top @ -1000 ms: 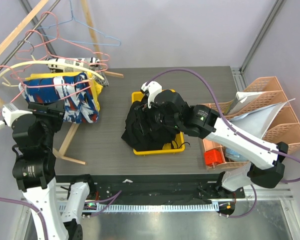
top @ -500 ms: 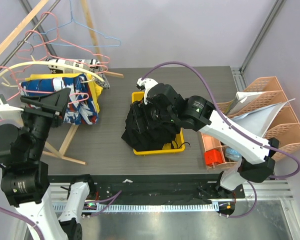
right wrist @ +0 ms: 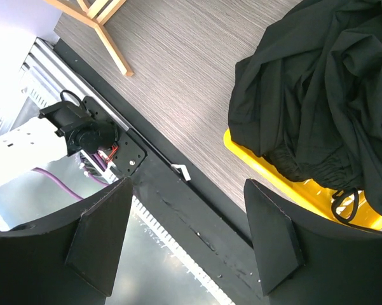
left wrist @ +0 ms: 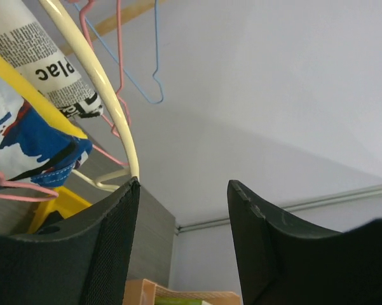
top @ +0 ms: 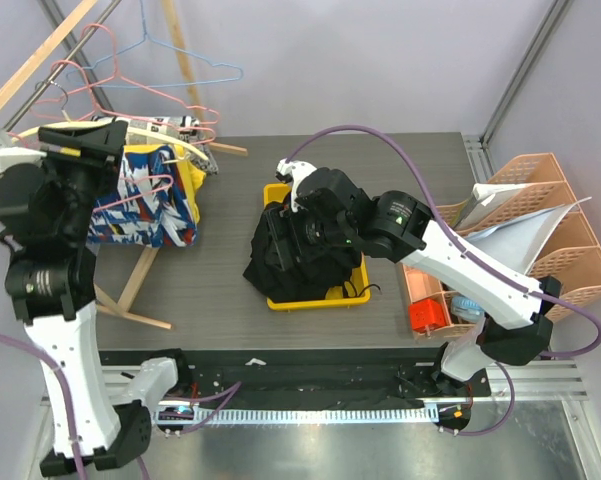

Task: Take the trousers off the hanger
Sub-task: Grab a hanger with trousers on it with the left arm

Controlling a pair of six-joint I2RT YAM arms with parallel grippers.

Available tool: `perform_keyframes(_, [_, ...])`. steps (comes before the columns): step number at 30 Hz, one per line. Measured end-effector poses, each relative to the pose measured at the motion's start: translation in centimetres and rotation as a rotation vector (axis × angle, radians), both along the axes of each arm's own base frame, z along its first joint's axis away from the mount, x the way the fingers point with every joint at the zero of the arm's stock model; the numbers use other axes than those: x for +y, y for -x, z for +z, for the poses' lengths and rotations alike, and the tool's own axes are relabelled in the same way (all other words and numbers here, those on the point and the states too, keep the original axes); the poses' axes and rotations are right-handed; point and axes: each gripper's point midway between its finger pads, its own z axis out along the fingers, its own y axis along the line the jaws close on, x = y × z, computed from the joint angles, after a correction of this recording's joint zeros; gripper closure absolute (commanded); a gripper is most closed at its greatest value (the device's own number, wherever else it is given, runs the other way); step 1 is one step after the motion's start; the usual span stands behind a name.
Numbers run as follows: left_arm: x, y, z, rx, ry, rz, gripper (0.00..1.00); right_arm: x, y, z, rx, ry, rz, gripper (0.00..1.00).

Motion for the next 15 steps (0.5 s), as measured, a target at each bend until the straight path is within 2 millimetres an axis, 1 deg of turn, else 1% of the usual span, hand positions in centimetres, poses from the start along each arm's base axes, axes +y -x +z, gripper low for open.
perform_keyframes(2, [-0.3,-1.4,-0.7,0.025,-0.039,0.005,0.41,0.0,0.0,0.0,-0.002,0.002,0.002,0.24])
perform_keyframes(3, [-0.9,-1.9,-1.2,0.04,-0.061,-0.005,0.41,0.0,0.0,0.0,-0.003,0.002,0.002,0.24])
perform_keyframes(6, [-2.3,-3.4,-3.4,0.1,-0.12,-0.016,0.41,-0.1,-0.1,0.0,-0.011,0.007,0.005,0.24])
perform_keyframes(9, [-3.5,-3.8,-4.7,0.129,-0.184,0.0,0.41,-0.1,-0.3,0.2,-0.024,0.012,0.009,0.23])
perform_keyframes(12, [-4.6,-4.0,-4.9,0.115,-0.252,0.035,0.45,-0.1,-0.4,0.6,-0.037,0.007,0.009,0.23])
perform_keyframes(14, [-4.8,-4.3,-5.1,0.106,-0.283,0.065,0.48,-0.1,-0.6,0.7,-0.046,0.009,0.009,0.23])
perform_keyframes(15, [-4.7,-4.6,-5.3,0.109,-0.294,0.088,0.48,-0.2,-0.7,0.7,-0.051,0.011,0.008,0.23])
